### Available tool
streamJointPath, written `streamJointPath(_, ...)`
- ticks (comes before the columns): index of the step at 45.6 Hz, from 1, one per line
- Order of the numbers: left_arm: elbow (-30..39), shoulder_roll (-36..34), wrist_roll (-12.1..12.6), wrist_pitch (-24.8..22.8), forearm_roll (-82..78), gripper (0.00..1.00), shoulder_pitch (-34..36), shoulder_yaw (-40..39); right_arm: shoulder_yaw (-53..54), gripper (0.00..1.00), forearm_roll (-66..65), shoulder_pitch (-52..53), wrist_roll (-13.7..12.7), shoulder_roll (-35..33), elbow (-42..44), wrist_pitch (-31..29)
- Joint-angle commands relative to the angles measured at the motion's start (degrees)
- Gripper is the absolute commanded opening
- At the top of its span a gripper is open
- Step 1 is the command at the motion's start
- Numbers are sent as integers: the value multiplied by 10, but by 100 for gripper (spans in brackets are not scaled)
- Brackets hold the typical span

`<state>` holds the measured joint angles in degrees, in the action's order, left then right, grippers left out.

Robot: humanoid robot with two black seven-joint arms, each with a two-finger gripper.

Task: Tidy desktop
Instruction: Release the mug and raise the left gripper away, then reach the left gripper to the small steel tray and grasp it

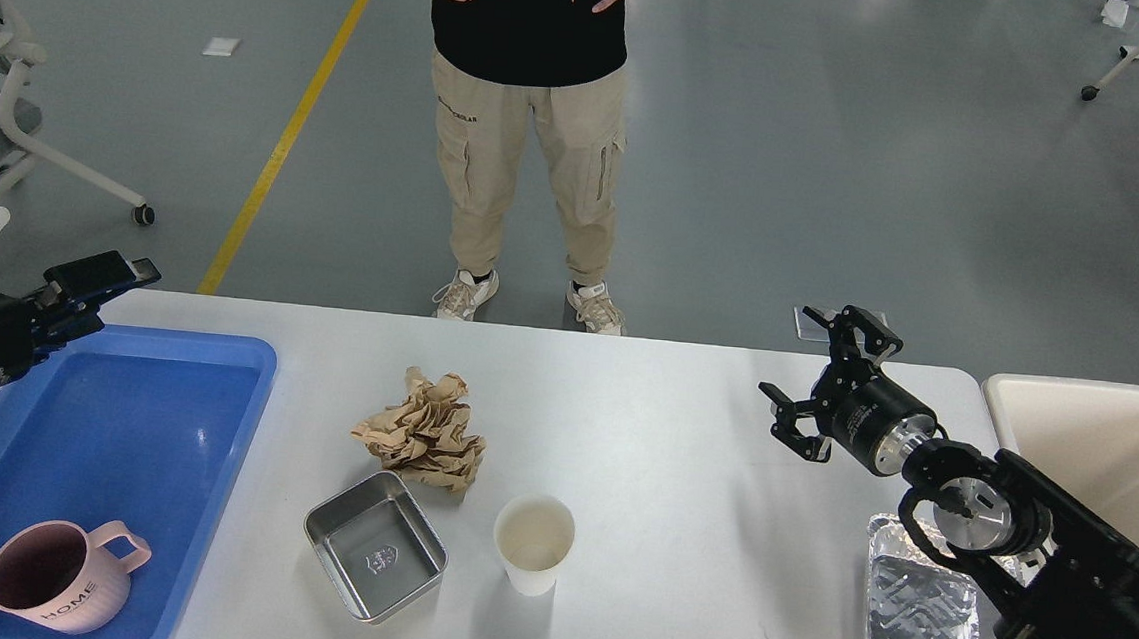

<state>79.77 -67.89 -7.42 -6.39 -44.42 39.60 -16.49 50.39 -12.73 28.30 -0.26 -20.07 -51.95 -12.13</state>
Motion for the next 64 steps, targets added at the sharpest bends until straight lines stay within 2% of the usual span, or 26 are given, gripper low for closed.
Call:
streamJointPath(1,37,-32,2,5,-27,97,-17,11,-1,100,0,0,0,1,0,0)
streamJointPath(8,78,-73,9,5,-82,97,-36,26,-3,100,0,0,-1,1,0,2)
streamJointPath(16,103,-112,31,5,-143,97,-54,37,-15,100,-4,1,0,1,1,3)
streamJointPath(24,136,-147,29,2,-153,97,-66,38,-17,100,-6,4,0,4,4,3)
streamJointPath(31,141,-147,25,-6,-154,97,-68,39,-18,100,-15,4,0,13,5,4)
streamJointPath(39,137,-142,17,-35,-203,97,-70,48,-18,100,-16,4,0,17,5,4)
streamJointPath(47,117,-104,17,-75,-309,97,-68,51,-17,100,-15,3,0,16,3,4)
streamJointPath(56,29,-8,15,-121,-426,97,-55,51,-16,100,-16,3,0,15,3,5)
streamJointPath(64,-19,65,14,-194,-464,97,25,52,-16,100,-16,2,0,17,2,5)
